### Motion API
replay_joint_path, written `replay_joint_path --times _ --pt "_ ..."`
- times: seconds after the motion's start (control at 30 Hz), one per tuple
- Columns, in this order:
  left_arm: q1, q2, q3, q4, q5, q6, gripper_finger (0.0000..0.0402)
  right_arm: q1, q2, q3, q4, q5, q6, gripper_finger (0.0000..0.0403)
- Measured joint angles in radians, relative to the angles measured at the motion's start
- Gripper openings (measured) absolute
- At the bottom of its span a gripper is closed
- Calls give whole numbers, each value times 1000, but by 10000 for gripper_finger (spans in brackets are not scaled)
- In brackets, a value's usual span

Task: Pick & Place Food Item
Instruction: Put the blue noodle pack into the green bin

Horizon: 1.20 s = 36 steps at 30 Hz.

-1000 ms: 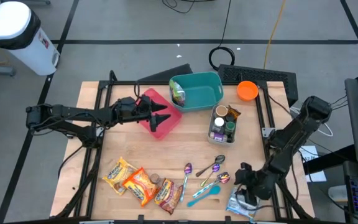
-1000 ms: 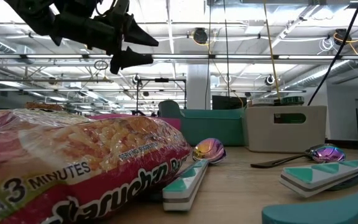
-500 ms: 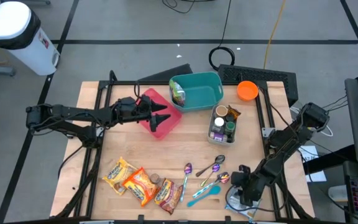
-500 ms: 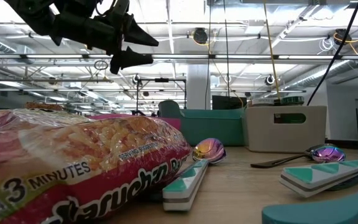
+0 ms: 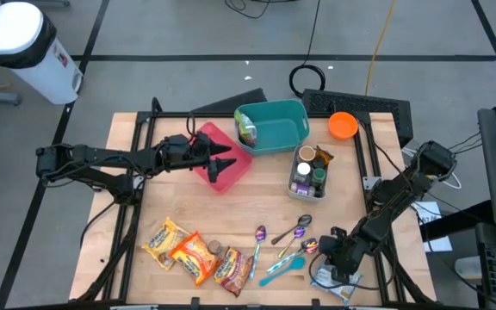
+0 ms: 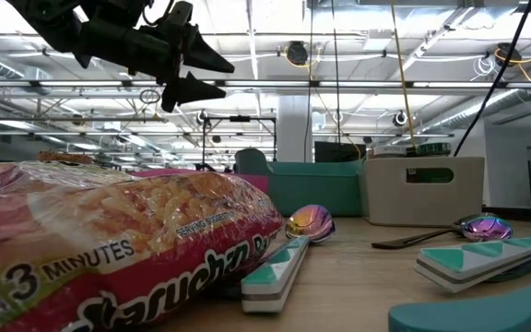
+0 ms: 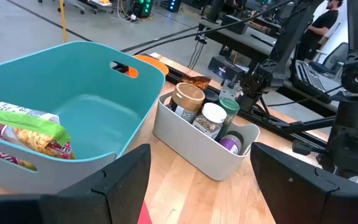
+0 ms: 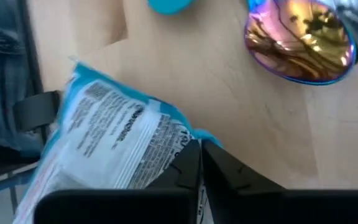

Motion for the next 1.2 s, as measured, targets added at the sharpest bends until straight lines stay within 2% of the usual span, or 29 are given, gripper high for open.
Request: replay_joint_path --times 0.13,0.3,0.4,0.53,0.63,0.77,1.0,1.13,1.2 --pt "0 0 0 4 0 -4 285 3 -88 -1 5 41 -86 1" --pt "0 0 0 14 0 -5 285 3 -220 -1 28 216 -293 1" --pt "0 0 0 15 2 -33 285 1 -273 -1 88 327 -476 0" --pt "-2 0 0 21 67 -58 285 -22 -301 0 232 433 -771 0" --pt "-24 0 0 42 87 -74 285 -68 -302 0 349 429 -971 0" --pt "-72 20 0 97 88 -51 285 -149 -302 1 443 426 -1124 0" --pt "-162 116 15 308 88 21 285 -316 -300 1 526 428 -1225 0" --pt "-199 174 86 290 87 27 285 -416 -289 1 560 430 -1238 0" --pt "-218 205 135 231 85 26 285 -456 -275 1 569 430 -1238 0"
